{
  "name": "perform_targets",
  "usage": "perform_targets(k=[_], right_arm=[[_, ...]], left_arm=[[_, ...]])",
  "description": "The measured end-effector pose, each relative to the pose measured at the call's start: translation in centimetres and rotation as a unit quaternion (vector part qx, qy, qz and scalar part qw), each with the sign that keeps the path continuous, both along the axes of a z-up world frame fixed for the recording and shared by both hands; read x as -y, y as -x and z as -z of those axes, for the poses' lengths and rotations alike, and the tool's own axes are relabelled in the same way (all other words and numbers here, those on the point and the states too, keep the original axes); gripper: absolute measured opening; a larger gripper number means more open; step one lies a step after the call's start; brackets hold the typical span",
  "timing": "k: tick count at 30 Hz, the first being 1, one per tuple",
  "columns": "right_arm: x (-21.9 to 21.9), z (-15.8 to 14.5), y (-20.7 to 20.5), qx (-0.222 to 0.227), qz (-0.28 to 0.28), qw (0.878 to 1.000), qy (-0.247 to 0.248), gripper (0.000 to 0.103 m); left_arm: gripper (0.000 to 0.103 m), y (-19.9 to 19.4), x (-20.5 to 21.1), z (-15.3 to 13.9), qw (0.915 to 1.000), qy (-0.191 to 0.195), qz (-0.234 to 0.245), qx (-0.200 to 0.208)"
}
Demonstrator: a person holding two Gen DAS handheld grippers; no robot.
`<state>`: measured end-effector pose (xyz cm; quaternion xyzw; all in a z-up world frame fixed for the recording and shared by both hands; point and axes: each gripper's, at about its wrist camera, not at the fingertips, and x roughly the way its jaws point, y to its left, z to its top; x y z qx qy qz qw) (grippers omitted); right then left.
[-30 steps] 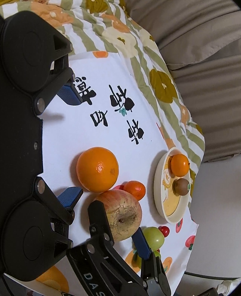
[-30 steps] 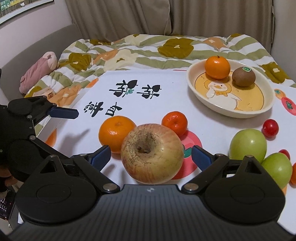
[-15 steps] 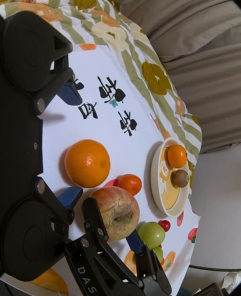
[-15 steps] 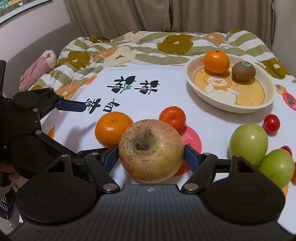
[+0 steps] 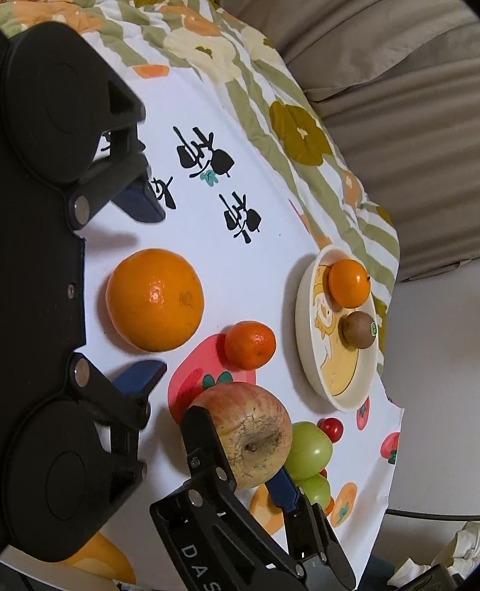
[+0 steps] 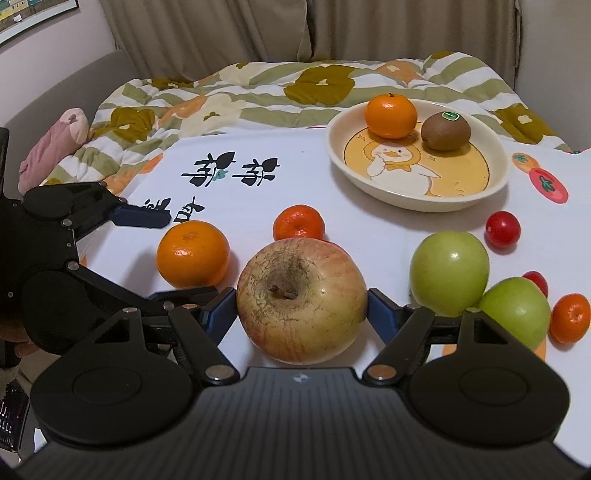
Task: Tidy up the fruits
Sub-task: 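Grasp the red apple with the right tool while the left tool grasps the orange, then carry the apple with the right tool while the left tool carries the orange to the bowl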
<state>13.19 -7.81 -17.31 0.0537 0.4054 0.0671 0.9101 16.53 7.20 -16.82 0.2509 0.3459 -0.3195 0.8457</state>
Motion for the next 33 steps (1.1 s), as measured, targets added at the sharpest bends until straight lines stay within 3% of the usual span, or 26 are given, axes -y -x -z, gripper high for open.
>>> perform_targets(k=[2, 4, 9, 18, 33], right_arm=[[0.1, 0.0, 0.1, 0.000, 0.003, 1.000, 0.000, 0.090], [0.1, 0.0, 0.2, 0.000, 0.005, 1.000, -0.001, 0.090], [0.4, -0.3, 0.4, 0.004, 0.008, 1.000, 0.001, 0.090], [1.5, -1.9, 1.0, 0.017, 0.014, 1.000, 0.004, 0.090], [7.0, -8.3, 0.5, 0.047, 0.019, 0.999, 0.017, 0.090]], left_arm=[[0.075, -0.2, 0.0, 0.0, 1.0000, 0.003, -0.004, -0.006], [0.065, -0.4, 0.1, 0.2, 0.9998, 0.010, 0.002, -0.018], [0.064, -0.1, 0.3, 0.2, 0.9998, 0.007, -0.004, -0.016], [0.064, 0.4, -0.5, -1.3, 0.9971, 0.014, -0.067, -0.032], [0.064, 1.1, 2.0, -7.8, 0.9856, 0.060, -0.157, -0.022]])
